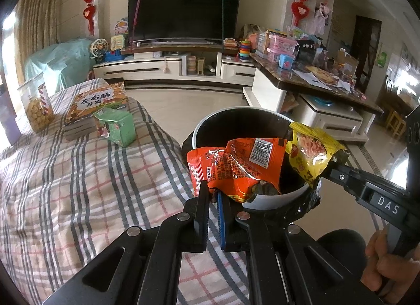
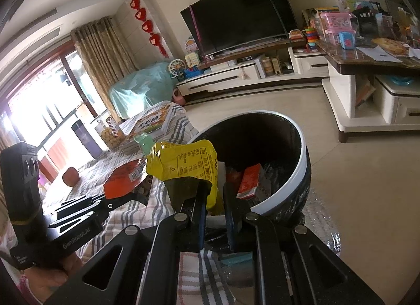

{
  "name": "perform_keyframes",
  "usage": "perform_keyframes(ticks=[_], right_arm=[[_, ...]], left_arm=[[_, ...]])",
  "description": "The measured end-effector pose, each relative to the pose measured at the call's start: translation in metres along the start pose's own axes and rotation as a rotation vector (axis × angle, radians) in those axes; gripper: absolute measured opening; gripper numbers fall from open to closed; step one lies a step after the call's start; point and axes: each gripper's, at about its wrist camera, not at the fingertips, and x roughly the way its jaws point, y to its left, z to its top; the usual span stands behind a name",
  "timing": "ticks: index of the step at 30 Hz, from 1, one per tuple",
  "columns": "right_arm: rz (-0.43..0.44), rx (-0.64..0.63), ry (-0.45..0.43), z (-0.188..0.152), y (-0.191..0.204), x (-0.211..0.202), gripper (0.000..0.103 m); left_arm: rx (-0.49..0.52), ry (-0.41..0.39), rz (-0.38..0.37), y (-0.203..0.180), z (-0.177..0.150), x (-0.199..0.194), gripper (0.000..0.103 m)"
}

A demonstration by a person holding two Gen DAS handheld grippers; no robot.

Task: Collect trash
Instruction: 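Carry the orange chip bag and yellow snack bag over the trash bin, then lower both bags into the bin and open both grippers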

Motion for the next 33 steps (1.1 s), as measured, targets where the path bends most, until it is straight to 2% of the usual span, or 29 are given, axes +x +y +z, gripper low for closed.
perform_keyframes(ticks=[33], right_arm=[[-0.037,-0.012,0.027,0.022,-0.019,0.019,0.012]], left_arm=[[0.026,0.009,0.012,-0.017,0.025,0.029,0.004]])
